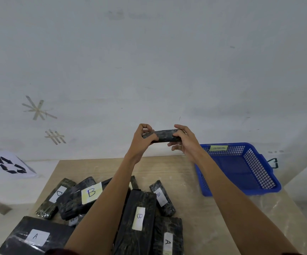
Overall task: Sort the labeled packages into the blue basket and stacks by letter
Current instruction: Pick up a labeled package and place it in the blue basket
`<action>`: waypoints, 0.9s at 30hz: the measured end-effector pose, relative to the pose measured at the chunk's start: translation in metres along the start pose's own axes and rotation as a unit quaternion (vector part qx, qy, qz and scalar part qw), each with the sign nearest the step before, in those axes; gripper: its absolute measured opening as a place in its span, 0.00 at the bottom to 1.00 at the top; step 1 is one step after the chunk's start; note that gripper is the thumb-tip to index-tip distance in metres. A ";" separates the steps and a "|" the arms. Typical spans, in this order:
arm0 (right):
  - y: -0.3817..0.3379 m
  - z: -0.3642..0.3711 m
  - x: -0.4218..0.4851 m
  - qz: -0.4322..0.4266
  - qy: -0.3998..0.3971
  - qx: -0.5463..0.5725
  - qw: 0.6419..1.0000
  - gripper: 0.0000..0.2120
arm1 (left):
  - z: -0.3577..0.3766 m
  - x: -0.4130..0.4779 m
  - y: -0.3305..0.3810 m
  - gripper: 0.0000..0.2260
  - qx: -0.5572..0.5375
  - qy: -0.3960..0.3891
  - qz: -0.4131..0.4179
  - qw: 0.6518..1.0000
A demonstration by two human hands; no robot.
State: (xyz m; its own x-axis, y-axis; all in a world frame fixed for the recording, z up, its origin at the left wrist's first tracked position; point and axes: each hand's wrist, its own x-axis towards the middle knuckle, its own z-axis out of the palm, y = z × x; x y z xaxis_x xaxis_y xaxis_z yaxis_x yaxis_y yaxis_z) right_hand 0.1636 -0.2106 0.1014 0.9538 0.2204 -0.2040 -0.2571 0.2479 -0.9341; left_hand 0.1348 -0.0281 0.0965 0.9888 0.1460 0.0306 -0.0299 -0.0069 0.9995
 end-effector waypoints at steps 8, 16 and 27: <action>-0.001 -0.005 -0.004 -0.043 -0.022 -0.088 0.995 0.15 | -0.001 -0.003 0.006 0.16 -0.090 -0.011 -0.096 0.991; 0.000 -0.013 -0.005 -0.090 0.016 -0.123 0.988 0.12 | 0.004 -0.005 0.005 0.15 -0.023 -0.030 -0.034 0.999; 0.000 -0.013 -0.008 -0.136 0.021 -0.134 0.982 0.12 | 0.003 -0.006 0.005 0.13 -0.032 -0.033 -0.042 0.998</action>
State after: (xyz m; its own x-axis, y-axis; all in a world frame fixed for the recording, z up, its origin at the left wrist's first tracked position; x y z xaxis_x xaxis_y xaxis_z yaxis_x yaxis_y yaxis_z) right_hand 0.1583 -0.2243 0.0987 0.9885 0.1405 0.0560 0.0516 0.0348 -0.9981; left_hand 0.1290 -0.0318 0.1008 0.9956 0.0788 -0.0508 0.0457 0.0656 0.9968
